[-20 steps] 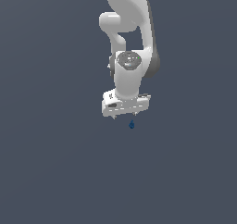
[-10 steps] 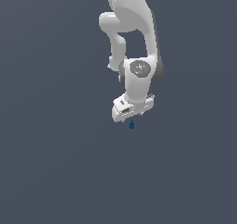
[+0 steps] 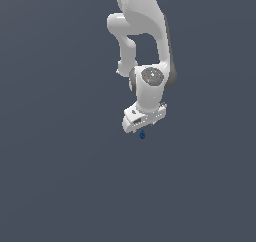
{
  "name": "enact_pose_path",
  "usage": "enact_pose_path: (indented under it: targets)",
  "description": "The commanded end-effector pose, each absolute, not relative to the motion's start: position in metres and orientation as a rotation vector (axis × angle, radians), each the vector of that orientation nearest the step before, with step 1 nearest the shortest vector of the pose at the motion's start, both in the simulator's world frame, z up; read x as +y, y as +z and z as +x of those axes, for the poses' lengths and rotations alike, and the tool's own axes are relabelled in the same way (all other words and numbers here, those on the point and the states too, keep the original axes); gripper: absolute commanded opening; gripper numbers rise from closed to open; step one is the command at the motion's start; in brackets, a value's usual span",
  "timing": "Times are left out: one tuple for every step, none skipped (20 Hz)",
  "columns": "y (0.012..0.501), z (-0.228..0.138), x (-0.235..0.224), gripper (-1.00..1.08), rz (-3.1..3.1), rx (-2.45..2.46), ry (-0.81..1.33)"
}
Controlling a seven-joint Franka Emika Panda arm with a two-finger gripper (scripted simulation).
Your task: Pick up the object and move it to a goal position.
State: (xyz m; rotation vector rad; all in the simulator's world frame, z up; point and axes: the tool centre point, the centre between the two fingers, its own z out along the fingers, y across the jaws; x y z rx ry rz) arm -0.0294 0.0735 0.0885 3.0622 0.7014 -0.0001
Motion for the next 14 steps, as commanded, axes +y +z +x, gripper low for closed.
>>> enact_pose_path:
  targets:
    - [0.081, -0.030, 0.074, 1.00, 3.062, 0.703, -0.001]
    - [0.077, -0.030, 0.074, 1.00, 3.062, 0.704, -0.001]
    - [0.072, -0.030, 0.074, 1.00, 3.061, 0.705, -0.001]
    - [0.066, -0.031, 0.074, 1.00, 3.061, 0.706, -0.001]
    - [0.061, -0.031, 0.074, 1.00, 3.061, 0.708, -0.001]
    - [0.056, -0.031, 0.074, 1.00, 3.061, 0.709, -0.001]
    - [0.052, -0.031, 0.074, 1.00, 3.061, 0.710, 0.000]
    - [0.049, -0.031, 0.074, 1.00, 3.061, 0.710, 0.000]
    - [0.046, -0.031, 0.074, 1.00, 3.060, 0.711, 0.000]
    - [0.044, -0.031, 0.074, 1.00, 3.060, 0.711, 0.000]
    - [0.043, -0.030, 0.074, 1.00, 3.060, 0.711, 0.000]
    - [0.042, -0.030, 0.074, 1.00, 3.060, 0.711, 0.000]
    - [0.042, -0.030, 0.074, 1.00, 3.060, 0.711, 0.000]
    - [0.042, -0.030, 0.074, -1.00, 3.060, 0.711, 0.000]
